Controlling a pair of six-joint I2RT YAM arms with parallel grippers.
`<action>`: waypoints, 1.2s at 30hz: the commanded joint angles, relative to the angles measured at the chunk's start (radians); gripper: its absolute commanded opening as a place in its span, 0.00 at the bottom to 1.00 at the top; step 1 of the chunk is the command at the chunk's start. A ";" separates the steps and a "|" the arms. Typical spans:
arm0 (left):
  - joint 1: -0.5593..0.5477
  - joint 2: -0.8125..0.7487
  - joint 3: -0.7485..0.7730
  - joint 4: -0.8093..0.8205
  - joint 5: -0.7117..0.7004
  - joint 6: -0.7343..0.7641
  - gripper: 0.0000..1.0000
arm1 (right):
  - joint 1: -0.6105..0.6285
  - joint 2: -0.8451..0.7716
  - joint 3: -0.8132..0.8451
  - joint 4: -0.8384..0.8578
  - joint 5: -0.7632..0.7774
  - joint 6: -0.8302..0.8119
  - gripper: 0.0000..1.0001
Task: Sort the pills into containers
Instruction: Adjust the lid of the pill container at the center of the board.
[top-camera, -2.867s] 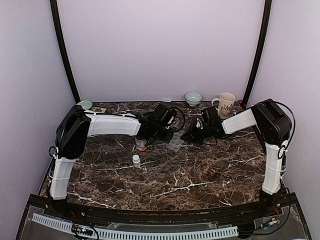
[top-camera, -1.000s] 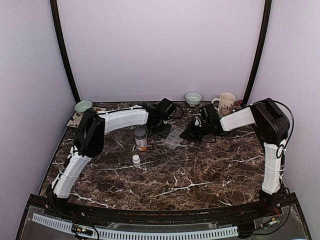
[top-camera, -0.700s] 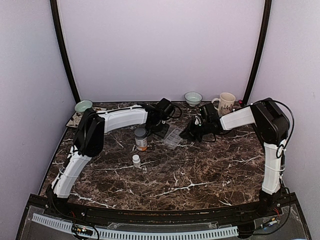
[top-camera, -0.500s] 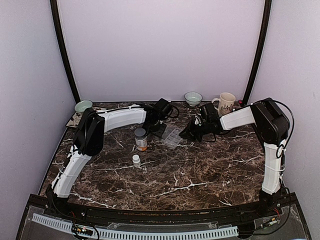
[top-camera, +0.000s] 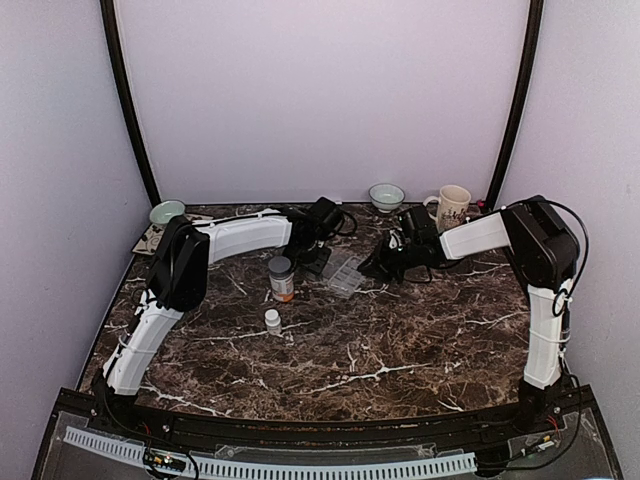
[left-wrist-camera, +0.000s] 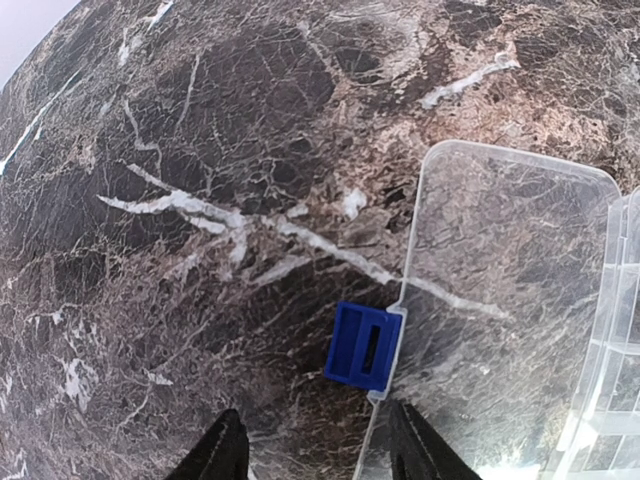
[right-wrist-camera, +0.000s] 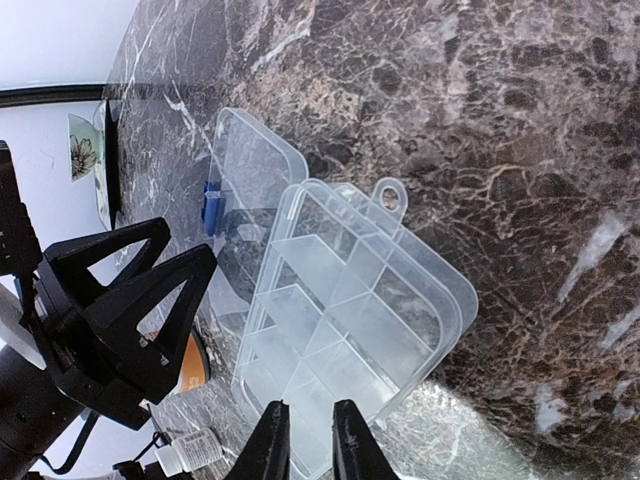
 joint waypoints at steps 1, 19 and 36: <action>-0.002 -0.012 0.001 -0.026 0.002 -0.006 0.50 | -0.006 -0.009 0.015 -0.093 0.079 -0.048 0.17; -0.004 -0.078 0.001 0.014 0.013 -0.012 0.49 | -0.003 -0.091 0.202 -0.342 0.250 -0.326 0.25; -0.064 -0.212 -0.007 0.092 -0.046 0.021 0.50 | -0.003 0.028 0.291 -0.432 0.338 -0.471 0.28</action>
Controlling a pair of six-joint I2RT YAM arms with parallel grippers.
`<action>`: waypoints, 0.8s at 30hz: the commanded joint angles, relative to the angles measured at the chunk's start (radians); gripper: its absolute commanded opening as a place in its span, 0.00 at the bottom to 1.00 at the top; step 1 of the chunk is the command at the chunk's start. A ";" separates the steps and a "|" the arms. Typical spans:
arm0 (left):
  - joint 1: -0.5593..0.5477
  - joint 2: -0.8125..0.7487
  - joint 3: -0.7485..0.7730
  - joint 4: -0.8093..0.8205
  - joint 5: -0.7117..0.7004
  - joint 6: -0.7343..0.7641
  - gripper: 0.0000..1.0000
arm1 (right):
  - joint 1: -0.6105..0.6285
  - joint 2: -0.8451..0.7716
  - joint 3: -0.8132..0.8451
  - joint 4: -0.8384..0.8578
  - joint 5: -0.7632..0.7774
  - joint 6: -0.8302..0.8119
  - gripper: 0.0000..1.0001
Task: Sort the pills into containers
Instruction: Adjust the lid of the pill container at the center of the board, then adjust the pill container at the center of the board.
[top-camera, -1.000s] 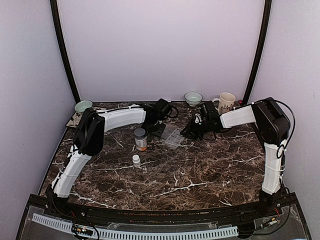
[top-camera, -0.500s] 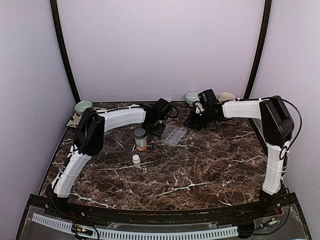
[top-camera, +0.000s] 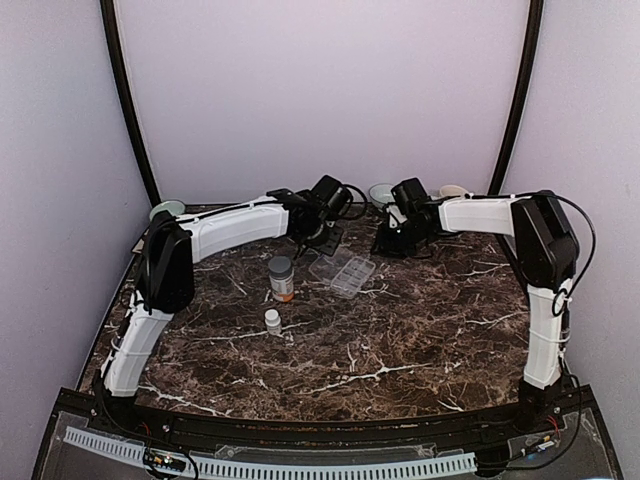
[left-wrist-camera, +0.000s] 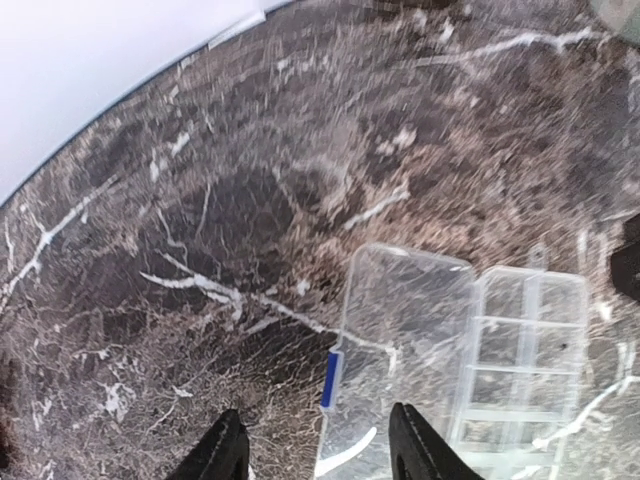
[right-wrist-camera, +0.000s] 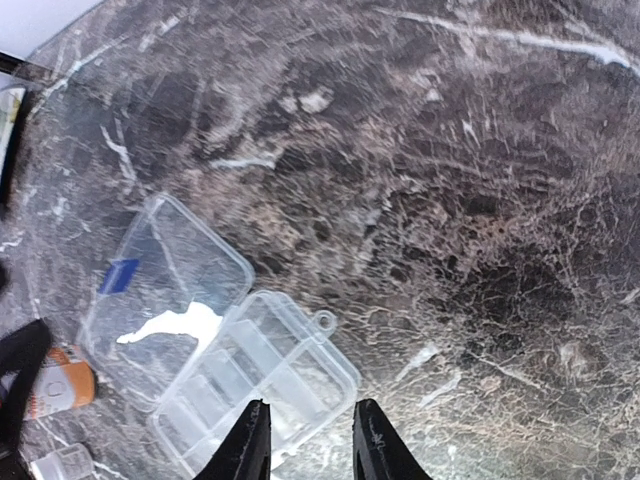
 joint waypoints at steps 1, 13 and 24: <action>-0.020 -0.118 -0.012 0.013 -0.030 0.011 0.49 | -0.003 0.039 0.011 -0.004 0.033 -0.040 0.28; -0.109 -0.319 -0.320 0.092 0.001 -0.039 0.46 | -0.013 0.149 0.123 -0.042 0.059 -0.063 0.27; -0.172 -0.323 -0.459 0.148 0.026 -0.086 0.40 | -0.017 0.167 0.102 -0.054 0.043 -0.077 0.27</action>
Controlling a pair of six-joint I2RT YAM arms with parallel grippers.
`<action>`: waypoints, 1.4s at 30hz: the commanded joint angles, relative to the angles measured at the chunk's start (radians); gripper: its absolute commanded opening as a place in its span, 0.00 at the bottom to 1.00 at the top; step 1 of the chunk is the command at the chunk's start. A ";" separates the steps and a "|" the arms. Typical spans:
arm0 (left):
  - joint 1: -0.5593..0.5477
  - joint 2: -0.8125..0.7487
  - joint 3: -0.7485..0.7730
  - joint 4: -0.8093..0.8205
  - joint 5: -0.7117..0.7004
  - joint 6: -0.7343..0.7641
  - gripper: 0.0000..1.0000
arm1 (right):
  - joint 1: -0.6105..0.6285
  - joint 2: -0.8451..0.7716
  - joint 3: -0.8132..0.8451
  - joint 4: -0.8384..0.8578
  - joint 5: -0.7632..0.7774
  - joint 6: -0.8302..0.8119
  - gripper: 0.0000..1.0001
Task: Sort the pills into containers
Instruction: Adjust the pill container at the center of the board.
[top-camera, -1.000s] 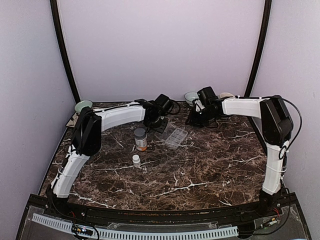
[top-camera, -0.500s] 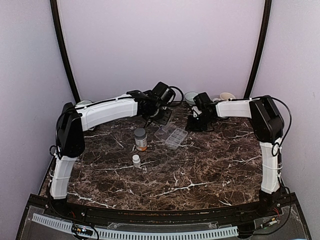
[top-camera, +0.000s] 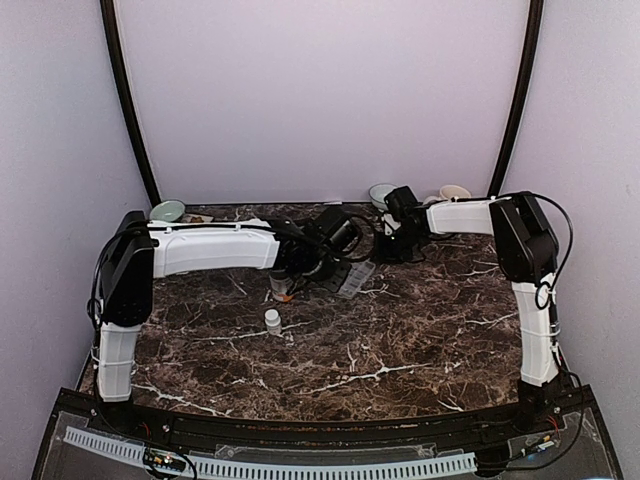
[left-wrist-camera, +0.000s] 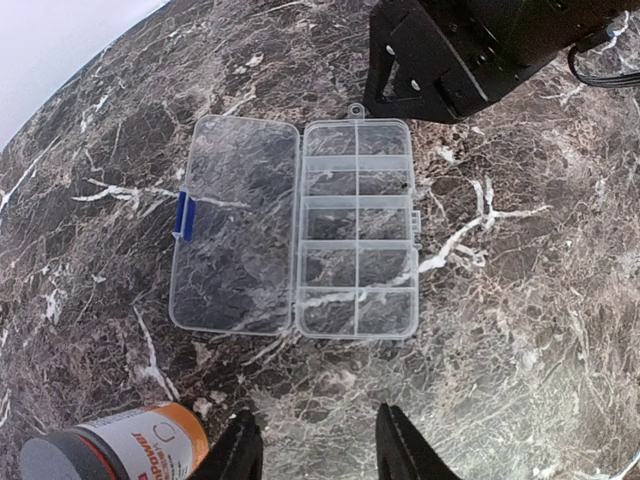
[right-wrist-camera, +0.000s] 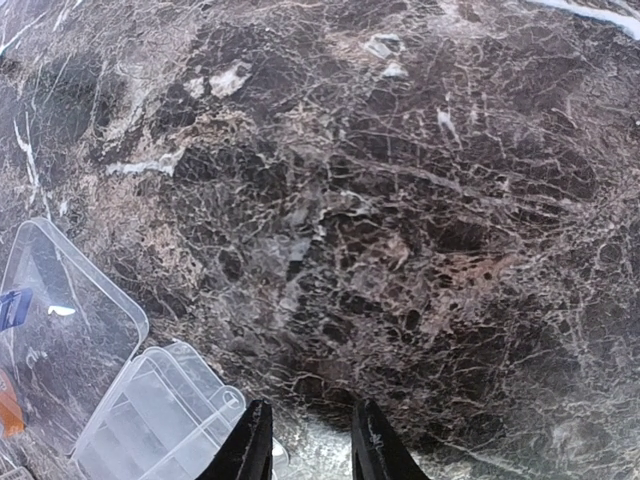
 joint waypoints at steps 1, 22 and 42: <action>-0.006 -0.027 -0.033 0.035 0.010 -0.029 0.40 | -0.004 -0.002 -0.033 0.009 -0.011 -0.014 0.27; -0.006 -0.047 0.064 -0.033 -0.098 0.017 0.38 | 0.096 -0.164 -0.318 0.140 -0.032 0.071 0.27; 0.110 -0.212 -0.114 -0.012 -0.160 -0.081 0.44 | 0.221 -0.244 -0.411 0.188 -0.037 0.129 0.27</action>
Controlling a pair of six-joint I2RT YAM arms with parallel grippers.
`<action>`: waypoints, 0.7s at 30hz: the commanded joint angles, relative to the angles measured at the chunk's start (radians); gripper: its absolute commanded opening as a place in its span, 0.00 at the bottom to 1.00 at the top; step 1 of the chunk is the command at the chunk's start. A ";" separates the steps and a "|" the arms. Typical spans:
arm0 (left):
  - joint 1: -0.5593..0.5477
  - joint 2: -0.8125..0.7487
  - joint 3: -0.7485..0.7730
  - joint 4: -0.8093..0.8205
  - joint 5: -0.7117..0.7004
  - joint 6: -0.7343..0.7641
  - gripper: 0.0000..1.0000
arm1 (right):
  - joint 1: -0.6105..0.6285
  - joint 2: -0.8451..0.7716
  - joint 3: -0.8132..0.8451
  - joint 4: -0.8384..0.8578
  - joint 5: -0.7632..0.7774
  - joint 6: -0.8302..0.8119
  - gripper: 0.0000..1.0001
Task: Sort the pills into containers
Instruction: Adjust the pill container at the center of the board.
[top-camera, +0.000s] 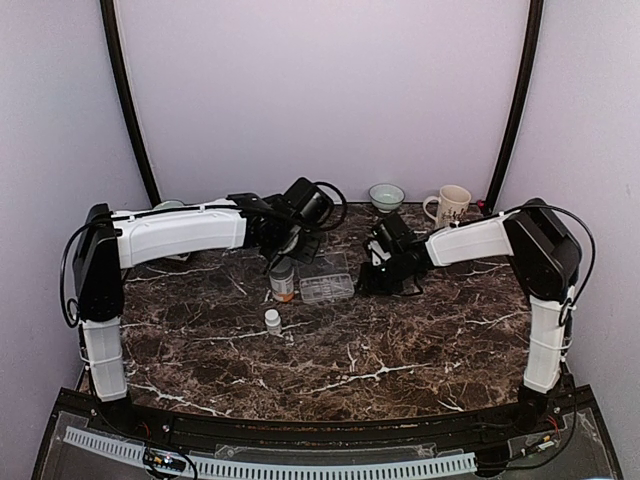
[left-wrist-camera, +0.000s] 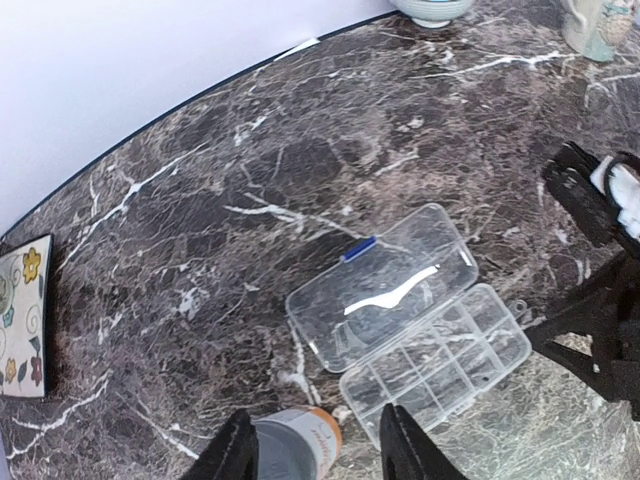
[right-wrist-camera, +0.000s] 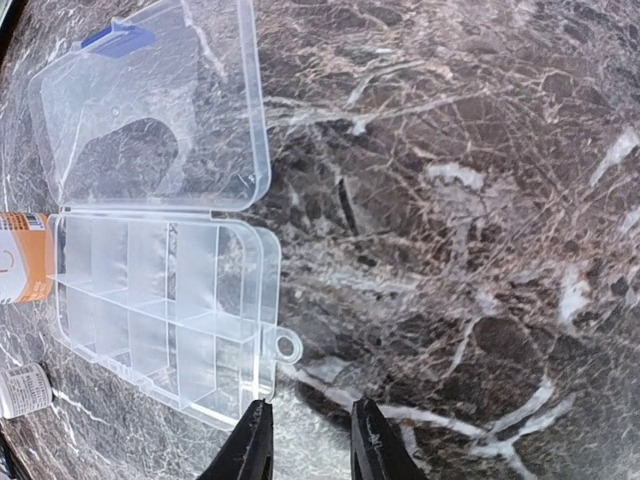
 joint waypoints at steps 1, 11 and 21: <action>0.058 -0.100 -0.092 0.020 0.015 -0.067 0.44 | 0.041 -0.029 -0.037 -0.007 -0.013 0.025 0.26; 0.143 -0.180 -0.217 0.064 0.081 -0.158 0.45 | 0.096 -0.022 -0.017 -0.015 -0.011 0.026 0.27; 0.233 -0.271 -0.364 0.140 0.188 -0.274 0.49 | 0.100 -0.154 -0.038 -0.117 0.163 -0.067 0.33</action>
